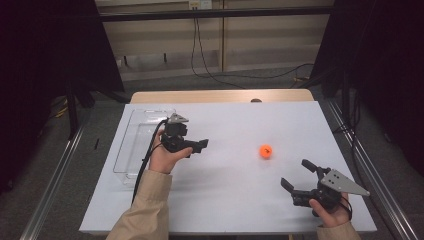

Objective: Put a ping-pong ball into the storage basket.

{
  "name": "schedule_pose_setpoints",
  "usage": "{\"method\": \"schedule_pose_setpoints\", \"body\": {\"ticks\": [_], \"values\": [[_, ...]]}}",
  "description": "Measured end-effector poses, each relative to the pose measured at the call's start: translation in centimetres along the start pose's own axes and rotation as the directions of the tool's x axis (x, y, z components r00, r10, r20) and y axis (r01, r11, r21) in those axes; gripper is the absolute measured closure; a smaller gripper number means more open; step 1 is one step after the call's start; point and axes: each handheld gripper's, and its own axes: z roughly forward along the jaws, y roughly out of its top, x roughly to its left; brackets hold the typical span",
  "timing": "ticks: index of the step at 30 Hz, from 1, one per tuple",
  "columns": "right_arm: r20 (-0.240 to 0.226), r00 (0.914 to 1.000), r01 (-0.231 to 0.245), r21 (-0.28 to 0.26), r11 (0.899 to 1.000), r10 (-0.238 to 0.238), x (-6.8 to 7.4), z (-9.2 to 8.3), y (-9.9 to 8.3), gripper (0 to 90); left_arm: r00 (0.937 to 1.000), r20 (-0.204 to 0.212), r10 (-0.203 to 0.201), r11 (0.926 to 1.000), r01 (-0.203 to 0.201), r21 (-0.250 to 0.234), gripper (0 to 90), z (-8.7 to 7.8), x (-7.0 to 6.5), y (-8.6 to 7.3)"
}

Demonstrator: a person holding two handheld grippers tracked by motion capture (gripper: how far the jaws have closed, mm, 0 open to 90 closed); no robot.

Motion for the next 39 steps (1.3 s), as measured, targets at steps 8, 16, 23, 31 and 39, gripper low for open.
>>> {"method": "schedule_pose_setpoints", "body": {"ticks": [8, 16, 23, 31, 39], "values": [[-0.001, 1.0000, -0.001, 0.001, 1.000, 0.001, 0.0, 0.0, 0.0, 3.7, 0.9998, 0.013, 0.013, 0.9999, -0.013, 0.004, 9.3, 0.6, -0.6, 0.0], [0.000, 1.0000, -0.001, 0.000, 1.000, 0.001, 0.0, 0.0, 0.0, 3.7, 0.9997, 0.018, 0.016, 0.9999, -0.016, 0.000, 9.4, 0.9, -0.8, -0.1], [0.000, 1.0000, -0.002, 0.001, 1.000, 0.002, 0.0, 0.0, 0.0, 3.7, 0.9995, 0.020, 0.025, 0.9997, -0.025, 0.005, 9.4, 1.0, -1.0, -0.1], [0.000, 1.0000, -0.002, 0.000, 1.000, 0.002, 0.0, 0.0, 0.0, 3.7, 0.9993, 0.024, 0.029, 0.9996, -0.029, 0.006, 9.3, 1.3, -1.2, -0.1], [0.000, 1.0000, -0.002, 0.001, 1.000, 0.002, 0.0, 0.0, 0.0, 3.7, 0.9990, 0.028, 0.036, 0.9994, -0.036, 0.002, 9.3, 1.5, -1.4, -0.2]]}}
